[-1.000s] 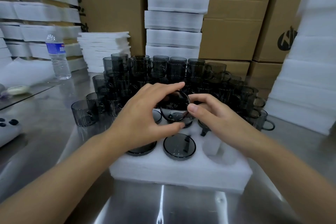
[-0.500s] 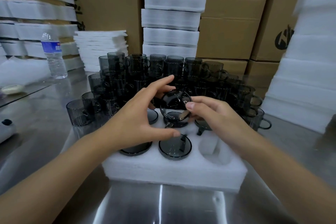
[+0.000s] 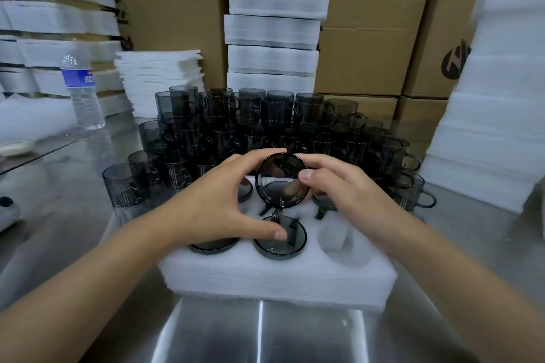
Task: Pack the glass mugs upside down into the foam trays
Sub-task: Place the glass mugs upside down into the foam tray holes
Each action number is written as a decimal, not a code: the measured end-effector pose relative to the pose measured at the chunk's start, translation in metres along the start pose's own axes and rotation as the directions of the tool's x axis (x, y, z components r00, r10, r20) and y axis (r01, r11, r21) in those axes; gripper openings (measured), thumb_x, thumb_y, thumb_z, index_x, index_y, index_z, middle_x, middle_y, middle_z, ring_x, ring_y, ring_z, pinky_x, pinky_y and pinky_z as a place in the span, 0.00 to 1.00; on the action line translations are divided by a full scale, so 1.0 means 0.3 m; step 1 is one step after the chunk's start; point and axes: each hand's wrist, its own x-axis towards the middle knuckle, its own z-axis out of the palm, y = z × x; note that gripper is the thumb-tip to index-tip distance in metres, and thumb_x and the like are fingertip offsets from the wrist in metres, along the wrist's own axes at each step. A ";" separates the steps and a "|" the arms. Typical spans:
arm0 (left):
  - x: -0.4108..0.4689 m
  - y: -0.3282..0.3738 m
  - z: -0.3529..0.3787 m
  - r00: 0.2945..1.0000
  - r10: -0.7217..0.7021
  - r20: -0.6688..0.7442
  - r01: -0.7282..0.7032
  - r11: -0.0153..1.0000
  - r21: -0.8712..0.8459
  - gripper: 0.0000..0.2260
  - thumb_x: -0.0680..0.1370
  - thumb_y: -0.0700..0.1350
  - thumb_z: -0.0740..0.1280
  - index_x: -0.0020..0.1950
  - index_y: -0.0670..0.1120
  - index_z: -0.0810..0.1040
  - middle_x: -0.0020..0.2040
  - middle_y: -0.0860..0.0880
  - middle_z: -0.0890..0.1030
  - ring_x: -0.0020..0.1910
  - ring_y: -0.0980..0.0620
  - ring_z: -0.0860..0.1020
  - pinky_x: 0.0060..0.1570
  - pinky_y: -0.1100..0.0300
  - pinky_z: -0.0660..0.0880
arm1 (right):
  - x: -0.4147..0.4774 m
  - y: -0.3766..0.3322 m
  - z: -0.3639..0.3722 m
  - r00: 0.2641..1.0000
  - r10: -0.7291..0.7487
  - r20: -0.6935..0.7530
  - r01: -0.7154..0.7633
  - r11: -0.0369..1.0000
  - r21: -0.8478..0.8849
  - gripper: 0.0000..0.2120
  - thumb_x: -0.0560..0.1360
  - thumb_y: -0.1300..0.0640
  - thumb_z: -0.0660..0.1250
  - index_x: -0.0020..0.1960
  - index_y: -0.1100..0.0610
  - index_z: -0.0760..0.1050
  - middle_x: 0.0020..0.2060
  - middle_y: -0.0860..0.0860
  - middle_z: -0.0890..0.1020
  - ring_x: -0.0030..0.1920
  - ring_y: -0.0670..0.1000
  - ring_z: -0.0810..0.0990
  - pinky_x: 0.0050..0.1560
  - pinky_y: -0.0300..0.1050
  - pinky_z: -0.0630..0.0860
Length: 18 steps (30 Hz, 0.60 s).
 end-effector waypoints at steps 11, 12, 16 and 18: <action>-0.004 0.020 0.000 1.000 0.027 -0.012 -0.026 0.997 0.067 0.36 0.57 0.68 0.73 0.61 0.78 0.59 0.56 0.72 0.69 0.61 0.68 0.68 0.53 0.81 0.63 | -0.003 -0.006 0.000 0.998 0.062 0.024 -0.060 0.995 -0.075 0.13 0.79 0.50 0.59 0.61 0.47 0.75 0.48 0.46 0.84 0.51 0.46 0.81 0.61 0.47 0.71; -0.004 0.019 0.001 1.000 0.028 -0.011 -0.027 0.997 0.078 0.36 0.57 0.68 0.73 0.61 0.78 0.60 0.56 0.72 0.70 0.60 0.68 0.68 0.53 0.81 0.64 | -0.003 -0.005 0.000 0.998 0.060 0.030 -0.058 0.995 -0.079 0.12 0.79 0.49 0.59 0.60 0.46 0.76 0.48 0.45 0.84 0.51 0.45 0.81 0.60 0.46 0.71; -0.002 0.019 0.001 1.000 0.021 -0.018 -0.018 0.991 0.130 0.36 0.57 0.70 0.71 0.62 0.77 0.60 0.55 0.70 0.70 0.59 0.64 0.70 0.55 0.71 0.68 | 0.001 0.001 0.001 0.997 0.064 0.031 -0.061 0.995 -0.079 0.18 0.72 0.42 0.58 0.58 0.44 0.77 0.47 0.43 0.84 0.51 0.44 0.81 0.60 0.47 0.71; -0.002 0.019 0.000 1.000 0.016 -0.025 -0.013 0.990 0.142 0.36 0.56 0.71 0.71 0.61 0.78 0.60 0.54 0.68 0.71 0.58 0.63 0.71 0.57 0.66 0.70 | 0.005 0.003 0.002 0.998 0.064 0.023 -0.062 0.995 -0.077 0.18 0.70 0.41 0.57 0.55 0.44 0.78 0.47 0.43 0.84 0.51 0.44 0.81 0.62 0.48 0.70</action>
